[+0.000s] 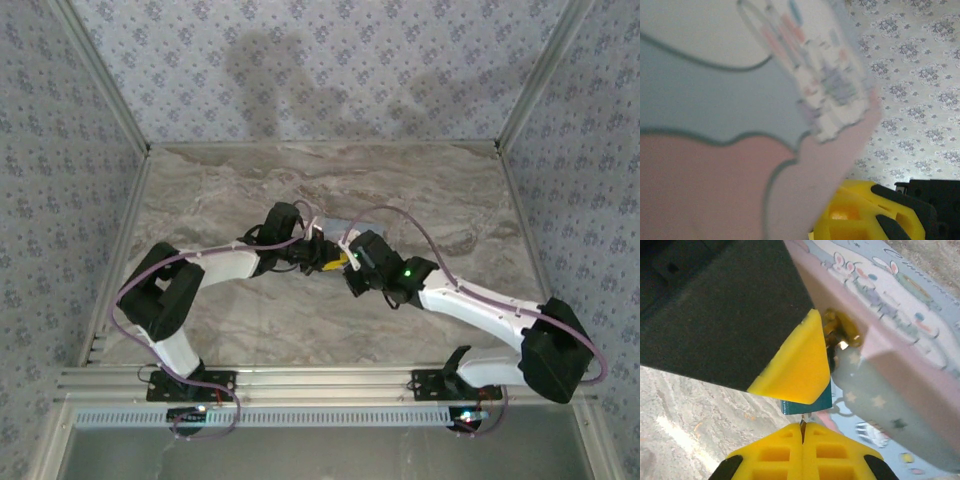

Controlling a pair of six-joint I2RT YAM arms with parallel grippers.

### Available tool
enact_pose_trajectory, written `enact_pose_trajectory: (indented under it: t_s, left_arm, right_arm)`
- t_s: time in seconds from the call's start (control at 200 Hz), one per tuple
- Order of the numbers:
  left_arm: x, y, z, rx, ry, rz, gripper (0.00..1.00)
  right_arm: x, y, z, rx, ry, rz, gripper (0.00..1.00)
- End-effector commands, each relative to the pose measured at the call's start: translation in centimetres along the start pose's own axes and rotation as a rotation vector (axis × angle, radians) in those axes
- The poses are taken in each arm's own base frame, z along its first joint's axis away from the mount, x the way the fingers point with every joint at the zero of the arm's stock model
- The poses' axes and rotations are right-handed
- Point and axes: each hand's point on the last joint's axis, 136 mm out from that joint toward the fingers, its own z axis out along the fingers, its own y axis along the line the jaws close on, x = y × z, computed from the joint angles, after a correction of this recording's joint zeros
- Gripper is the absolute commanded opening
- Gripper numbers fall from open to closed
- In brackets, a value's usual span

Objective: Unlock the padlock with the key

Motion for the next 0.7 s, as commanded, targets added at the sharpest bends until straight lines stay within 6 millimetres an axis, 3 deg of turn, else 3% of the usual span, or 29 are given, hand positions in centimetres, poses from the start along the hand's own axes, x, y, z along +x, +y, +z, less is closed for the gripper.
enact_pose_trajectory:
  t_s: [0.0, 0.08, 0.16, 0.34, 0.5, 0.695]
  left_arm:
    - [0.2, -3.2, -0.3, 0.089, 0.029, 0.089, 0.0]
    - [0.1, -3.1, -0.4, 0.087, 0.028, 0.09, 0.0]
    - [0.1, -2.6, -0.4, 0.07, 0.024, 0.088, 0.0]
    - [0.1, -1.0, -0.1, 0.038, 0.011, 0.072, 0.01]
    - [0.3, 0.1, -0.3, 0.014, -0.005, 0.063, 0.01]
    - [1.2, 1.2, -1.5, -0.055, -0.024, 0.1, 0.01]
  right_arm:
    - [0.0, 1.5, -0.1, -0.144, 0.003, 0.049, 0.0]
    - [-0.1, 1.2, -0.3, -0.144, -0.001, 0.06, 0.0]
    - [0.1, 1.3, -0.3, -0.141, 0.009, 0.058, 0.14]
    - [0.8, 1.5, 0.1, -0.147, 0.021, 0.067, 0.16]
    - [0.8, 1.0, -0.5, -0.137, -0.02, 0.112, 0.32]
    - [1.1, -0.2, -1.4, -0.121, -0.052, 0.175, 0.33]
